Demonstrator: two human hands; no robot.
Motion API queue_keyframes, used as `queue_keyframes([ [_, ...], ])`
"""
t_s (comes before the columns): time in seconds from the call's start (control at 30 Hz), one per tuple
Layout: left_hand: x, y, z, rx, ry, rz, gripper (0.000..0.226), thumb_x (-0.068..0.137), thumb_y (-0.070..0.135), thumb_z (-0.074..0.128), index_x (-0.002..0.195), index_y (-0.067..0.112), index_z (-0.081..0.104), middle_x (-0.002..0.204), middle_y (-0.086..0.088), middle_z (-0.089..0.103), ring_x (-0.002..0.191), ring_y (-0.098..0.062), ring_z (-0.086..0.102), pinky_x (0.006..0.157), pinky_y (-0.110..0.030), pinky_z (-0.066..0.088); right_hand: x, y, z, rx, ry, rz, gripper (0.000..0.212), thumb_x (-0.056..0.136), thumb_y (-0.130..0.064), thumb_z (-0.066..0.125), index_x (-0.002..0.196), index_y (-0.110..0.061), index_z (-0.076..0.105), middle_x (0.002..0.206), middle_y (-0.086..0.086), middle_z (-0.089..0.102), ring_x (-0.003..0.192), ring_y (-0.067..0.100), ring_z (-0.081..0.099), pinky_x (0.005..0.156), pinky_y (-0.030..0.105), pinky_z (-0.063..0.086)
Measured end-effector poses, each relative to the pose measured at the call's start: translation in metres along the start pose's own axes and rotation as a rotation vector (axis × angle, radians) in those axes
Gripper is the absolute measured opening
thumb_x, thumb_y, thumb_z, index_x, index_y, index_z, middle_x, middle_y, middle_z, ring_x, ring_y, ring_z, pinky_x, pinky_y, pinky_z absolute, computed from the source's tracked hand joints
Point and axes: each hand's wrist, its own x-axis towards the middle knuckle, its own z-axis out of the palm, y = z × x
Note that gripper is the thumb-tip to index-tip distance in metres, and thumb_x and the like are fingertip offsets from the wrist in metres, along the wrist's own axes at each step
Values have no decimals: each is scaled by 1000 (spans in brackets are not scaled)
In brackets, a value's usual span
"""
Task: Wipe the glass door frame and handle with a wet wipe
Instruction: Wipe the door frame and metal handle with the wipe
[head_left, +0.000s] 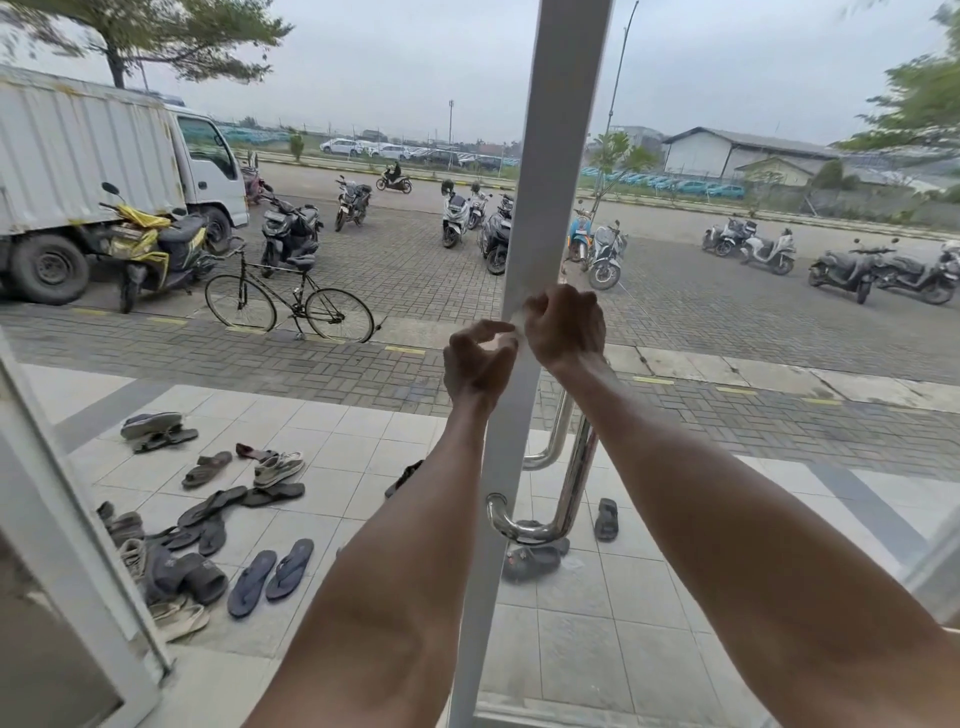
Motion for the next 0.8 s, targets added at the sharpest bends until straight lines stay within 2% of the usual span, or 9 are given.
queue_keyframes([
  [0.07,-1,1,-3,-5,11,-23,17,73,28,66,85,33,77,104,5,76,101,-11,68,86,-27,53,-2,-5,3,-93,-104,-5,41,89,-46,58,81,-7,73,73,13,71,66,27,69,66,38,59],
  [0.23,0,-3,-7,23,77,-50,26,70,12,56,80,25,77,103,2,76,104,-15,68,87,-24,48,0,-11,-3,-294,-263,-68,26,84,-37,71,83,-12,72,79,8,71,75,25,67,67,30,53],
  [0.3,1,-8,-8,45,121,-86,31,70,7,54,86,22,75,103,-2,75,101,-17,67,81,-22,45,-2,-11,-3,-423,-332,-77,11,87,-26,69,91,-15,71,84,3,70,84,22,66,77,30,49],
  [0.37,3,-15,-7,65,112,-80,32,73,4,55,95,19,73,103,-4,74,100,-18,68,81,-22,46,-3,-9,1,-536,-374,-77,7,92,-23,62,88,-19,65,72,-4,59,82,19,60,91,37,42],
  [0.47,5,-24,-2,104,60,-16,31,76,4,58,104,11,71,103,-7,74,98,-19,69,82,-20,48,-1,-10,4,-498,-404,-76,47,92,-60,47,68,-21,52,64,-4,47,78,18,51,104,48,30],
  [0.57,4,-27,5,103,32,-7,34,76,2,57,107,8,70,105,-8,74,99,-18,69,83,-18,47,-6,-5,6,-363,-306,-56,64,94,-67,24,105,-15,59,85,5,64,96,26,60,103,50,31],
  [0.63,2,-26,7,107,10,2,37,75,-1,56,108,8,70,105,-8,74,99,-18,68,82,-17,46,-11,1,9,-303,-162,-131,57,99,-57,19,117,-15,52,81,8,67,88,28,64,96,48,34],
  [0.73,5,-26,9,99,24,11,37,75,-4,55,108,5,69,105,-10,73,98,-19,69,80,-17,47,-14,9,15,-178,23,-203,52,102,-49,22,92,-18,62,67,5,64,66,26,63,86,43,38],
  [0.8,7,-26,8,93,39,11,36,76,-5,56,108,3,69,105,-11,73,98,-20,68,80,-17,46,-11,13,17,-107,98,-197,54,101,-48,26,76,-18,63,68,4,65,65,27,62,84,40,41],
])
